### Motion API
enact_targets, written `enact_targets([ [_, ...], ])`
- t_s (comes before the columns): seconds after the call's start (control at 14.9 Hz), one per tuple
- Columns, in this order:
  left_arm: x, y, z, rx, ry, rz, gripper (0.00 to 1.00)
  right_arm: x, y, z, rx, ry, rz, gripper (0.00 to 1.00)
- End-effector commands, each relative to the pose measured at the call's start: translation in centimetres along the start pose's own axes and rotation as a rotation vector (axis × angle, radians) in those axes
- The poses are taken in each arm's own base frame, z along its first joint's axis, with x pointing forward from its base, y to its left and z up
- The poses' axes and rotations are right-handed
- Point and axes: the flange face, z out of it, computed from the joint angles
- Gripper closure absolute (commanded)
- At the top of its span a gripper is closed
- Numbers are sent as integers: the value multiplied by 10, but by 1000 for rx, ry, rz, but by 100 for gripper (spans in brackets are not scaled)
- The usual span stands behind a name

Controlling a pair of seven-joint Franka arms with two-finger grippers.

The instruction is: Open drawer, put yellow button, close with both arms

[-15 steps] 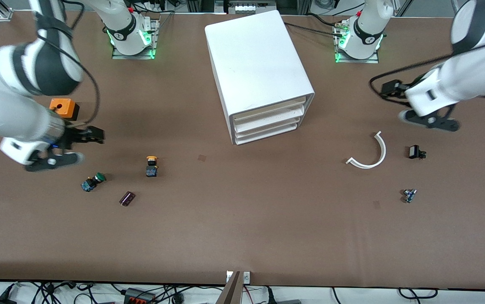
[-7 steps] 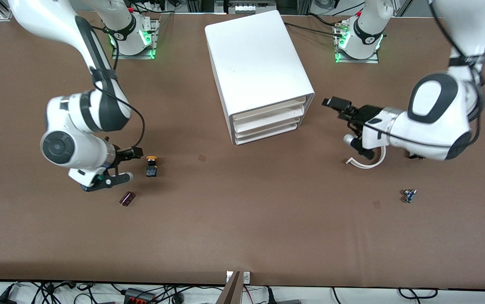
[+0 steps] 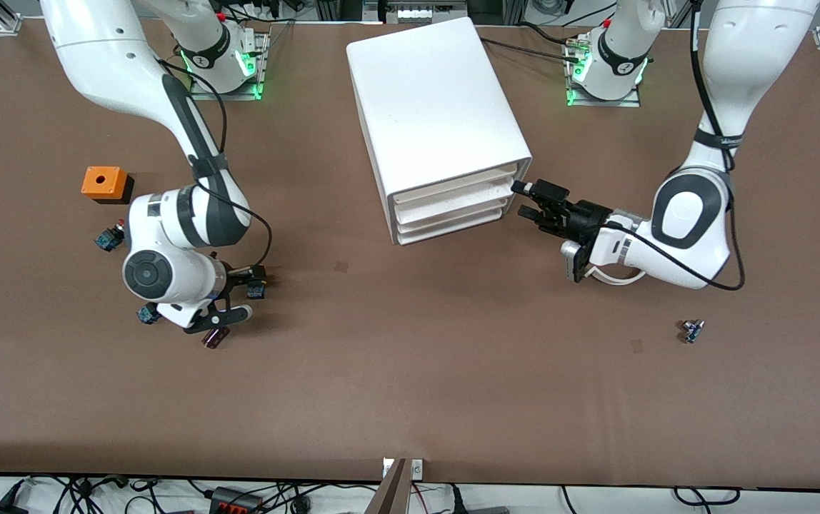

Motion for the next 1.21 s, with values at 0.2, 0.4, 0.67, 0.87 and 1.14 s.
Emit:
enact_targets([
  [0.2,-17,-23,33,-109,43,76,31,4,-4,28,6,-27,32,1],
  [0.4,-21,-25,40,-123,30,69,43,4,-4,39,5,-43,34,15],
  [0.67,-19,-20,60,-127,-2,76,71,4,-5,47,3,-53,33,28],
  [0.87,-19,-21,62,-128,-3,72,97,5,-5,47,3,-53,32,34],
  [1.14,-15,-21,60,-121,-4,70,100,6,-4,40,6,-42,33,85],
])
